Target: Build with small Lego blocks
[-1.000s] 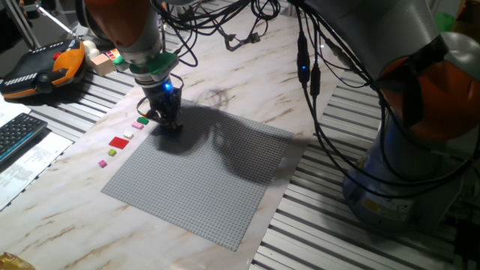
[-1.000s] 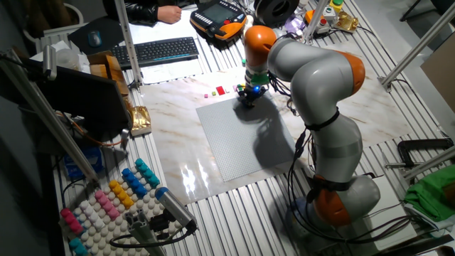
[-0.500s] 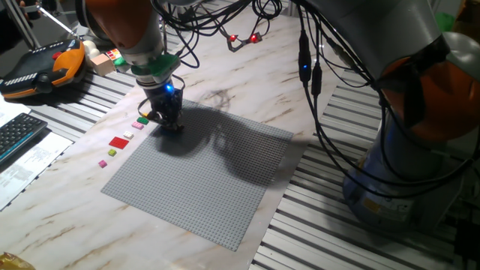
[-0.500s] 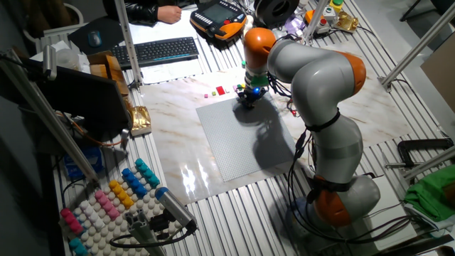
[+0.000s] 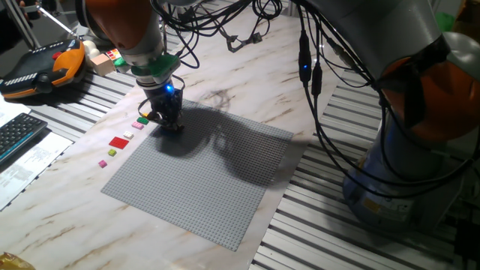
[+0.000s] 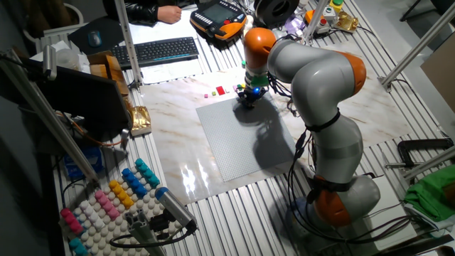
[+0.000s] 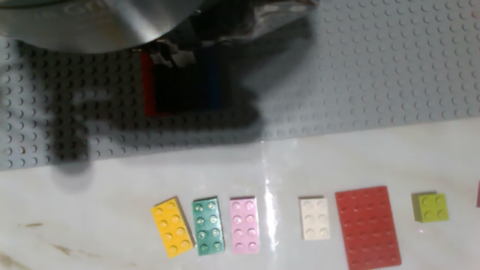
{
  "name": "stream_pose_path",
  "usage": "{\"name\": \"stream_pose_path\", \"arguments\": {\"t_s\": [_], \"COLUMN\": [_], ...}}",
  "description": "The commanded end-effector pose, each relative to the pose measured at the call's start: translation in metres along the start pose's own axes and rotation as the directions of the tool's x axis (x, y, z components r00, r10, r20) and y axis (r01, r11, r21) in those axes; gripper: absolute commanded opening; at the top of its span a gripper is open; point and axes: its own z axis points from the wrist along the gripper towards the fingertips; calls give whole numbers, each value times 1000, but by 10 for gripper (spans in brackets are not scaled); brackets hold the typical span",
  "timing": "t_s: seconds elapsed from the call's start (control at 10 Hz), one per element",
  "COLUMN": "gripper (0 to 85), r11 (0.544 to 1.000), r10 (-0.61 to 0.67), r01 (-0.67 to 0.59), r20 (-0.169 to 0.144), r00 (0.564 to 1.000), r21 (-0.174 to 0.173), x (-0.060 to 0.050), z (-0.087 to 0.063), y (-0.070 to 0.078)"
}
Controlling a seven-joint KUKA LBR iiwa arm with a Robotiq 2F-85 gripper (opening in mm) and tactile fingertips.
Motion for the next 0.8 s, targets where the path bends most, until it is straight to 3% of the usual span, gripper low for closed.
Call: {"name": "stream_pose_path", "arguments": {"t_s": [0.0, 0.7], "gripper": [7, 7], "r11": [1000, 998], "r10": [-5, -60], "r01": [5, 60], "r20": [-3, -39], "r00": [1000, 997], "r21": [2, -4], "x": [-1, -6], "z": [0, -4], "y": [-1, -9]}}
